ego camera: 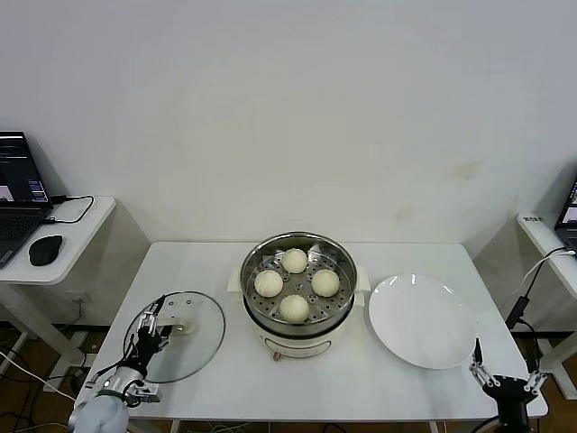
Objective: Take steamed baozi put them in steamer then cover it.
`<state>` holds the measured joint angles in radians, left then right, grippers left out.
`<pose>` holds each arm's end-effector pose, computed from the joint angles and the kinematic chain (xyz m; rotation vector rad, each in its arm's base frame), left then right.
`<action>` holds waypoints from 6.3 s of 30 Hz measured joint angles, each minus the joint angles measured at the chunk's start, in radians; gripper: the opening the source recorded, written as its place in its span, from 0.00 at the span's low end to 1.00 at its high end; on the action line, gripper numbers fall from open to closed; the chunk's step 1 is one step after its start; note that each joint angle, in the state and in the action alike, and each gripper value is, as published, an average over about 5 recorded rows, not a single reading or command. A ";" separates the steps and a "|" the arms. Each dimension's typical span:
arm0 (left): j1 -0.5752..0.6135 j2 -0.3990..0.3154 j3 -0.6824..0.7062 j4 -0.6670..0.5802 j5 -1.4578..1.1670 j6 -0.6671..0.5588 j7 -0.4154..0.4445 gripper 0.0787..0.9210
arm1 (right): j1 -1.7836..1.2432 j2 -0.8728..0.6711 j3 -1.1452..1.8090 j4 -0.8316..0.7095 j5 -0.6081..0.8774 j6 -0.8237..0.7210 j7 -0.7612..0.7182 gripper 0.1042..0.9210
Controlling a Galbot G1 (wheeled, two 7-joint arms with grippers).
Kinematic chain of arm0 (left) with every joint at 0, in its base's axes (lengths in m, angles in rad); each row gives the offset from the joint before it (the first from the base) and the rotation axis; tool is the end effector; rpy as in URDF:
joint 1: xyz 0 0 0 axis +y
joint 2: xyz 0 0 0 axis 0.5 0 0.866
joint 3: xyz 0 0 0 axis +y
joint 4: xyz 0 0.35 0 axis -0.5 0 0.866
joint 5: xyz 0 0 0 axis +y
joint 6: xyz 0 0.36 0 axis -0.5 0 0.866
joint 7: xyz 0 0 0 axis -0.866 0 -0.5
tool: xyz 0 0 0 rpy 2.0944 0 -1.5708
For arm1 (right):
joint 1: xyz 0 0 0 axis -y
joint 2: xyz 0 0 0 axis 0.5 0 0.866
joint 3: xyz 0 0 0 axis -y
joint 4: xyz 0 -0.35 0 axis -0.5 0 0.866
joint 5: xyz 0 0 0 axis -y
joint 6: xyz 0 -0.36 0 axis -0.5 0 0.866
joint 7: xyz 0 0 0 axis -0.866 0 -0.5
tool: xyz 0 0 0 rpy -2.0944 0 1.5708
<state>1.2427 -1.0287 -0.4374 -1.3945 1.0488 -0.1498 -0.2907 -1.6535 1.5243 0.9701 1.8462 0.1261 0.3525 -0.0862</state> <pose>0.2746 0.1870 -0.4312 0.2590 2.2199 2.1766 0.1172 -0.1612 -0.3793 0.4486 3.0465 -0.2767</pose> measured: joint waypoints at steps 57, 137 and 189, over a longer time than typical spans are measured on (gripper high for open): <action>-0.211 0.143 0.274 -0.581 -0.128 0.557 0.298 0.06 | 0.021 0.041 -0.120 0.000 -0.204 0.034 0.081 0.88; -0.296 -0.332 0.574 -0.469 0.307 0.717 0.509 0.59 | 0.026 0.053 -0.178 -0.041 -0.344 0.048 0.170 0.88; 0.467 -0.170 -0.061 -0.686 -1.390 0.082 0.080 0.88 | -0.197 -0.147 -0.309 0.230 -0.011 -0.246 0.066 0.88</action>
<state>1.7101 -1.1982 -0.4981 -2.0802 -0.3412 -0.0681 -0.2106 -1.8503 1.3772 0.6612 2.0764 0.1153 0.1062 -0.0203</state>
